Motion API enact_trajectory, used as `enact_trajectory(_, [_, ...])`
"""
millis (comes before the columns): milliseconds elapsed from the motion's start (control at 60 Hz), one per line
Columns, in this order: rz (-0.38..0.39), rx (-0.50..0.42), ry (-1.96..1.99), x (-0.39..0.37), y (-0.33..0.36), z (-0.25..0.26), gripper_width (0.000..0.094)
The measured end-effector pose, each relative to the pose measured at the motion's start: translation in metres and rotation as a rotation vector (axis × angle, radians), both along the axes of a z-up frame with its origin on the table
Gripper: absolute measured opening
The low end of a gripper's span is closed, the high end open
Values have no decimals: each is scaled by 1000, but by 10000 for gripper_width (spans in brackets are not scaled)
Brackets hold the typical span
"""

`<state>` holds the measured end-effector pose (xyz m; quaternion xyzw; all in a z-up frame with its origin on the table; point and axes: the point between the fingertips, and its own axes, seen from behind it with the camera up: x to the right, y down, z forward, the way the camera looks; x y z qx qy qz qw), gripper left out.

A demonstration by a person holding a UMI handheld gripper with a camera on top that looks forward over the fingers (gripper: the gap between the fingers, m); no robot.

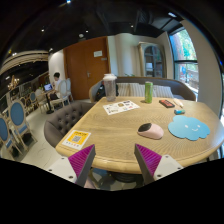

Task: Arrange mouse

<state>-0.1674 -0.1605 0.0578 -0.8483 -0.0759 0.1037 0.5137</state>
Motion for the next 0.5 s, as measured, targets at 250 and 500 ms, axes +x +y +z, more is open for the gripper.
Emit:
enact_trajectory(250, [-64,18,-66,60,32,-9,814])
enact_trajectory(500, [-148,22,-219,135,81,-29,817])
